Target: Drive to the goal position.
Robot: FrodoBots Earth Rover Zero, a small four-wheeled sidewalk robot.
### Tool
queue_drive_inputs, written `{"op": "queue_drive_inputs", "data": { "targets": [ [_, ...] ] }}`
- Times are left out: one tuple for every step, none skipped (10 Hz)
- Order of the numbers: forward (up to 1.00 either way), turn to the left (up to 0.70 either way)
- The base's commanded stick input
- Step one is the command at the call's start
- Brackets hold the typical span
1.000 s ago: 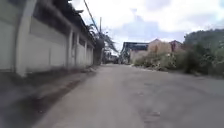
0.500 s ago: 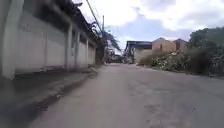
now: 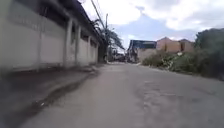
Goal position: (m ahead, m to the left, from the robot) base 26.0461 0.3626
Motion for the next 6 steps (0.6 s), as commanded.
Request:
{"op": "queue_drive_inputs", "data": {
  "targets": [
    [1.0,-0.02],
    [1.0,-0.01],
    [1.0,-0.01],
    [1.0,-0.02],
    [1.0,-0.01],
    [1.0,0.0]
  ]
}}
